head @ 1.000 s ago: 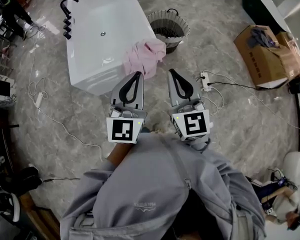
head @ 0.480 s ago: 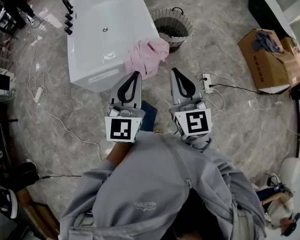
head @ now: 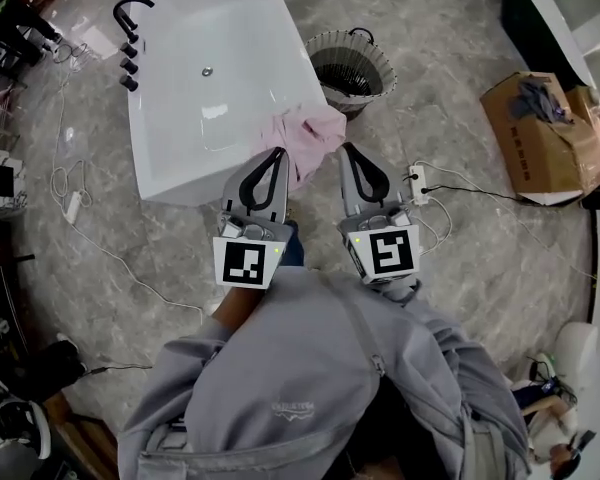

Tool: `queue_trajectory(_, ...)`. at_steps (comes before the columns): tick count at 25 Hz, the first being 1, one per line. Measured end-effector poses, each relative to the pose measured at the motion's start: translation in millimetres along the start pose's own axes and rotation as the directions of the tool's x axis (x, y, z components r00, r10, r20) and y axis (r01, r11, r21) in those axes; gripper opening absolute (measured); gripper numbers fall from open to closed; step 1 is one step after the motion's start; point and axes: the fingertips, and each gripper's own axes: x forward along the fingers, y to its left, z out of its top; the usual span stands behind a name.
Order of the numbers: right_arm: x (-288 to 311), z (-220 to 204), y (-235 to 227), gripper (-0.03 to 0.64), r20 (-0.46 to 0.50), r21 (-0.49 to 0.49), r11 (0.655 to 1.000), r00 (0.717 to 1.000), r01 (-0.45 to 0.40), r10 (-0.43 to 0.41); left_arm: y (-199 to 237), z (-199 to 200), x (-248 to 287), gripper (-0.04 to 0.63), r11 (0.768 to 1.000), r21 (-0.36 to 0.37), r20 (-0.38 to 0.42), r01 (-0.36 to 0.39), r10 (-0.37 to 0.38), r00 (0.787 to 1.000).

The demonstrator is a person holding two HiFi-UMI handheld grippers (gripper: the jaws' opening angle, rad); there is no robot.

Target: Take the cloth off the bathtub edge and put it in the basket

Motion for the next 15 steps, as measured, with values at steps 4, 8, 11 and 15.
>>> queue_trajectory(4,44.6,-3.5,-13.3,0.005,-0.019,0.005,1.0,1.0,0.014,-0.014,29.3,-6.7,36.3,0.009,1.0,-0.019,-0.02,0.019,-0.02,1.0)
queue_trajectory(8,79.5,-5.7,-22.5,0.005,-0.034,-0.008,1.0,0.999,0.029,-0.029,54.3,-15.3,63.9,0.009,0.999,-0.022,-0.036,0.045,-0.046,0.998)
queue_trajectory(11,101.8,-8.2,-29.0,0.005,-0.045,0.005,0.999,0.998,0.047,-0.047,70.6,-23.4,82.5,0.009,0.997,-0.037,-0.05,0.064,-0.066,0.997)
queue_trajectory(15,122.7,-16.5,-37.5,0.005,-0.066,-0.002,0.998,0.996,0.065,-0.065,84.6,-30.7,102.5,0.009,0.995,-0.039,-0.062,0.09,-0.092,0.994)
